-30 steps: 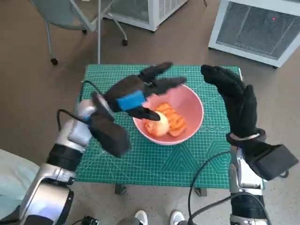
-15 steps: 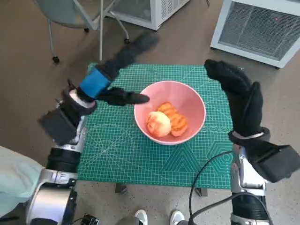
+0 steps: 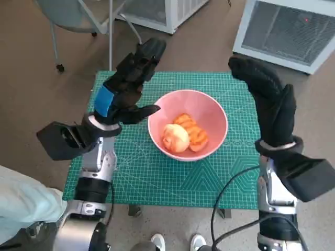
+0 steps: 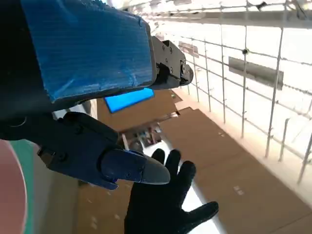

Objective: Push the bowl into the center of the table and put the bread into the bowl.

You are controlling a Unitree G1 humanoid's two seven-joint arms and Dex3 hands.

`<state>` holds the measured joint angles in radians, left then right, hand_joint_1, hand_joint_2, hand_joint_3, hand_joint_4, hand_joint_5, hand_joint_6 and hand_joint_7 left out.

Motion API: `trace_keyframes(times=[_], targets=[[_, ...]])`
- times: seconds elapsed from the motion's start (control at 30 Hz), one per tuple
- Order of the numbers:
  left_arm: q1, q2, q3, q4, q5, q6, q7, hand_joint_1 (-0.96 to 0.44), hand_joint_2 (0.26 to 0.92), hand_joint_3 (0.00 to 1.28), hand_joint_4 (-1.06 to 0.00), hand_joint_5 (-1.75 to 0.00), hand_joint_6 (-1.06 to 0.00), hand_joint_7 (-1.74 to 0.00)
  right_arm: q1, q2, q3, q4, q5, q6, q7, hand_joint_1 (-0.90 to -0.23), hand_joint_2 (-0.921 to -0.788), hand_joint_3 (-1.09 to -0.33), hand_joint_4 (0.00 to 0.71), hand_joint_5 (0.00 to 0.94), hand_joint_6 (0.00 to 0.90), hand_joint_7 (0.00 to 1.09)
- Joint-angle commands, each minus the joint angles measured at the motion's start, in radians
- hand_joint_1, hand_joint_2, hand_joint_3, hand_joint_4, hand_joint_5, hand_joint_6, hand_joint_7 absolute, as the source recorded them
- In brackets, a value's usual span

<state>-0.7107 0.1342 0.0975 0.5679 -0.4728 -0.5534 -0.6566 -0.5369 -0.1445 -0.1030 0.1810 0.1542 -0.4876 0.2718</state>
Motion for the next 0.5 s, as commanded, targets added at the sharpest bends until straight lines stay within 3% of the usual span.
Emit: trace_keyframes(times=[0.03, 0.23, 0.5], targets=[[0.004, -0.008, 0.025, -0.016, -0.002, 0.004, -0.013, -0.6, 0.921, 0.19, -0.02, 0.0, -0.24, -0.04, 0.003, 0.004, 0.005, 0.012, -0.006, 0.001, -0.009, -0.674, -0.921, -0.724, 0.18, 0.0, -0.001, 0.5], [0.03, -0.027, 0.021, 0.005, 0.072, -0.065, 0.014, -0.6, 0.921, 0.25, 0.0, 0.0, -0.2, -0.02, -0.009, 0.007, 0.012, 0.02, -0.016, -0.012, -0.012, -0.676, -0.921, -0.724, 0.173, 0.0, -0.001, 0.5], [0.041, -0.04, 0.012, -0.017, 0.108, -0.056, 0.028, -0.6, 0.921, 0.29, 0.0, 0.0, -0.17, -0.01, -0.017, 0.002, 0.015, 0.02, -0.015, -0.01, -0.015, -0.68, -0.921, -0.722, 0.171, 0.001, -0.001, 0.5]])
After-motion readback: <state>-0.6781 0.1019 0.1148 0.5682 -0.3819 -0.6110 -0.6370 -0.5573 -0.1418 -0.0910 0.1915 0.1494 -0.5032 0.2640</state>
